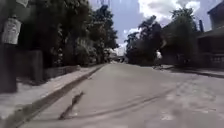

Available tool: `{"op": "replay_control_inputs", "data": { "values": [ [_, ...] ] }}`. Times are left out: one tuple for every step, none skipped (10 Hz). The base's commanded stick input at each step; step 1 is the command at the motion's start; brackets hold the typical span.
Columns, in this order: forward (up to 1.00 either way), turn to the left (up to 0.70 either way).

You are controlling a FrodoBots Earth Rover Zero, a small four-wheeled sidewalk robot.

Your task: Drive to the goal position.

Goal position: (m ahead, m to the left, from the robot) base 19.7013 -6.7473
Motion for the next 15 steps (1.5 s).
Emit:
{"op": "replay_control_inputs", "data": {
  "values": [
    [1.00, 0.00],
    [1.00, 0.00],
    [1.00, 0.00],
    [1.00, 0.00],
    [1.00, 0.00],
    [1.00, 0.00],
    [1.00, 0.00],
    [1.00, 0.00],
    [1.00, 0.00],
    [1.00, 0.00],
    [1.00, 0.00],
    [1.00, 0.00],
    [1.00, 0.00],
    [1.00, 0.00],
    [1.00, 0.00]
  ]
}}
